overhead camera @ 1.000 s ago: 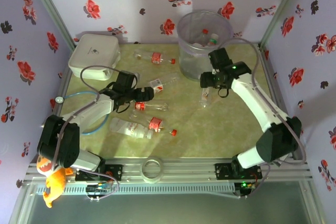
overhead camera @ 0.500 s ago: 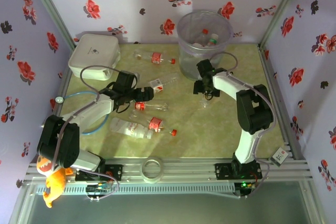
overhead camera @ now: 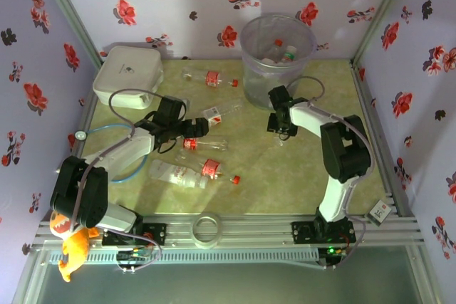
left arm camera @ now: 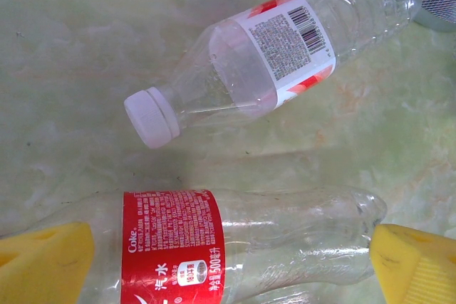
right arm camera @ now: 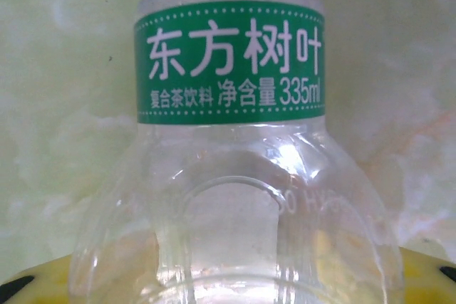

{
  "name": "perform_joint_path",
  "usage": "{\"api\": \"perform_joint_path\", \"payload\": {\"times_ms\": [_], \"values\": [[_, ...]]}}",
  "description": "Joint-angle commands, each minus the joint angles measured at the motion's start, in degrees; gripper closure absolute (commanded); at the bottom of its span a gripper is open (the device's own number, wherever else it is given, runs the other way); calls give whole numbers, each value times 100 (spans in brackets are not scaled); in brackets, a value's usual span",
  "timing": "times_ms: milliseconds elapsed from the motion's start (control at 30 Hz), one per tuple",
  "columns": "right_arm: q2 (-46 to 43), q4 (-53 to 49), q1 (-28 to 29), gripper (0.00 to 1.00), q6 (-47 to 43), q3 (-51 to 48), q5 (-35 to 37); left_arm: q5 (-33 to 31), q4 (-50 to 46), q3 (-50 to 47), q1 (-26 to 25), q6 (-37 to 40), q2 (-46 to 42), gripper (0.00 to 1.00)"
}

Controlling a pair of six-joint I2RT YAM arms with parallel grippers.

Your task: Put the plastic bottles in the bin

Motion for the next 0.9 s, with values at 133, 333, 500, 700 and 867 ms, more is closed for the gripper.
{"api": "perform_joint_path", "payload": {"times_ms": [133, 333, 500, 700, 867], "values": [[-1293, -1034, 88, 49, -314, 44, -42, -97, -20, 31, 30, 83, 27, 0], [-2422, -1952, 142, 54, -777, 686, -709, -93, 6, 82, 25, 119, 125, 0], [-2529, -2516, 61, 54, -1167, 2019, -584, -70, 50, 161, 30, 96, 247, 0], [-1715, -2074, -389, 55, -1542, 3489, -557, 42, 121, 141, 27, 2, 190, 0], [-657, -1677, -683, 55, -1620, 4731, -707, 124, 91, 88, 21, -70, 132, 0]]}}
